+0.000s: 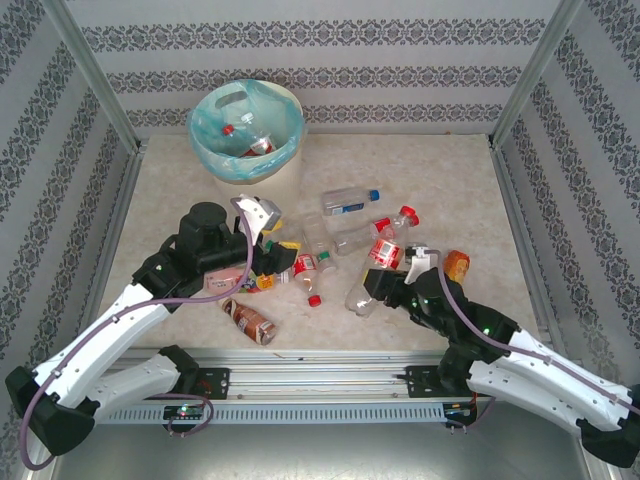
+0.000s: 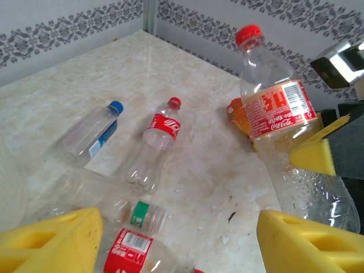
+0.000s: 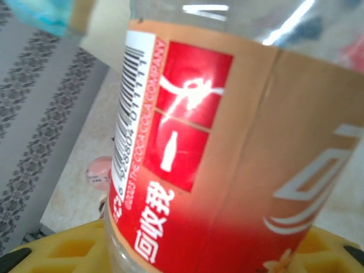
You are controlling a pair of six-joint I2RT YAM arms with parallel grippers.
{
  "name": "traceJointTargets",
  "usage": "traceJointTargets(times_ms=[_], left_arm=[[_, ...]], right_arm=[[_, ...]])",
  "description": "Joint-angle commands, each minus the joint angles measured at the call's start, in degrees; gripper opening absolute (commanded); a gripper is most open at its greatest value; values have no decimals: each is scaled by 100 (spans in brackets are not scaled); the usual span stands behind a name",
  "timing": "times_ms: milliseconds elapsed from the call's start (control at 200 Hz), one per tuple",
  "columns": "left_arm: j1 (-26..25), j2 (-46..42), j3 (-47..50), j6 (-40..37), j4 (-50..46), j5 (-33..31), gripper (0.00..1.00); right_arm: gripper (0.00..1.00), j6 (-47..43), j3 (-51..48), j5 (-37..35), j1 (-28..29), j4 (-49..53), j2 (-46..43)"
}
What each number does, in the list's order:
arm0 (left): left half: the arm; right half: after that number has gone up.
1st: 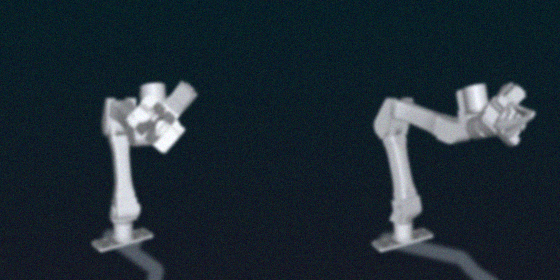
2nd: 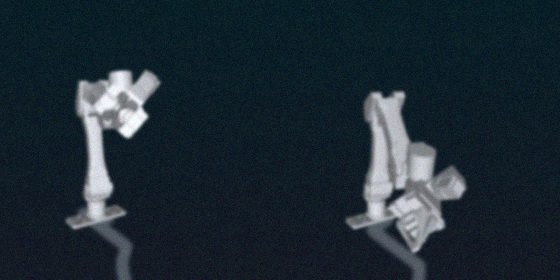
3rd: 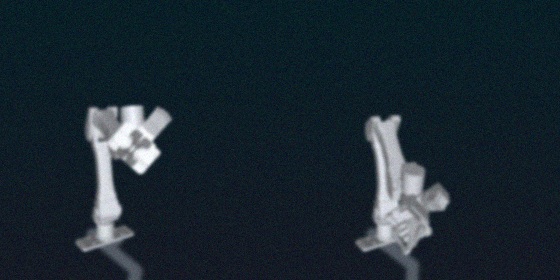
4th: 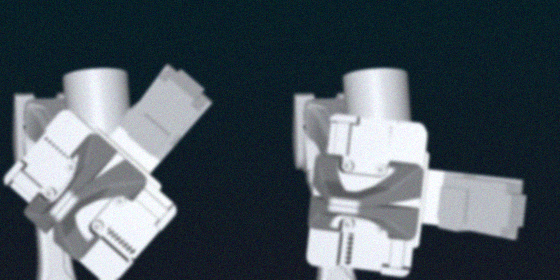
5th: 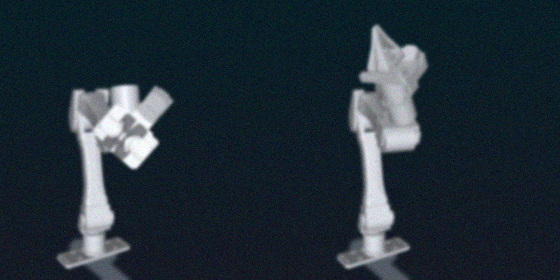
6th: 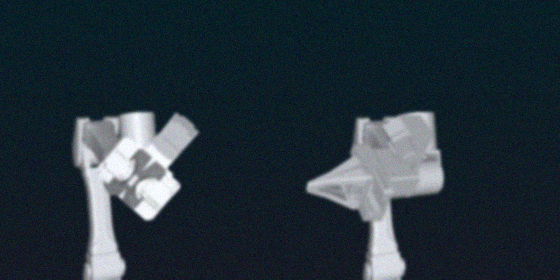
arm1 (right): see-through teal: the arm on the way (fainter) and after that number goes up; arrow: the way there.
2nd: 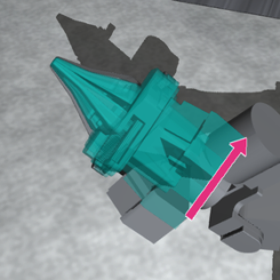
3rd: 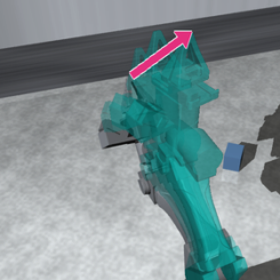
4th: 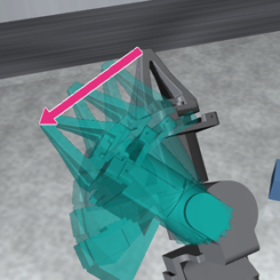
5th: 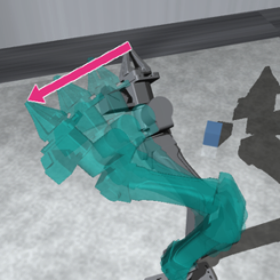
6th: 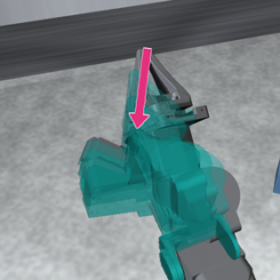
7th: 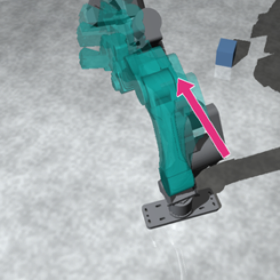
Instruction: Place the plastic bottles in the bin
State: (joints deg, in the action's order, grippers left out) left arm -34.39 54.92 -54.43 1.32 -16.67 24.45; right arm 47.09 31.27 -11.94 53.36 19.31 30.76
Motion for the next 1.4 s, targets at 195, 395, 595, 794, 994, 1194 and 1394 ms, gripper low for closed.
traceJointTargets(times_ms=[195, 395, 595, 794, 994, 1194, 1394], left_arm=[[72, 268, -459, 1397, 1265, 1299, 71], [73, 311, -504, 1955, 1753, 1845, 71], [73, 534, -580, 2478, 2187, 2018, 67], [99, 804, -695, 2915, 2647, 2116, 63], [178, 1042, -860, 3359, 2988, 2241, 52], [231, 964, -851, 3373, 2960, 2262, 47], [290, 837, -819, 3327, 2770, 2253, 34]], right_arm=[[44, -2108, 1068, 1949, -15, -595, 641], [40, -2327, 1428, 3027, 47, -1023, 1249], [39, -2430, 1616, 3407, 320, -1350, 1644], [39, -2538, 1740, 3496, 546, -1351, 1828], [38, -2556, 1725, 3498, 674, -1318, 1846], [38, -2569, 1655, 3333, 701, -1266, 1725], [38, -2578, 1654, 3304, 700, -1245, 1738]])
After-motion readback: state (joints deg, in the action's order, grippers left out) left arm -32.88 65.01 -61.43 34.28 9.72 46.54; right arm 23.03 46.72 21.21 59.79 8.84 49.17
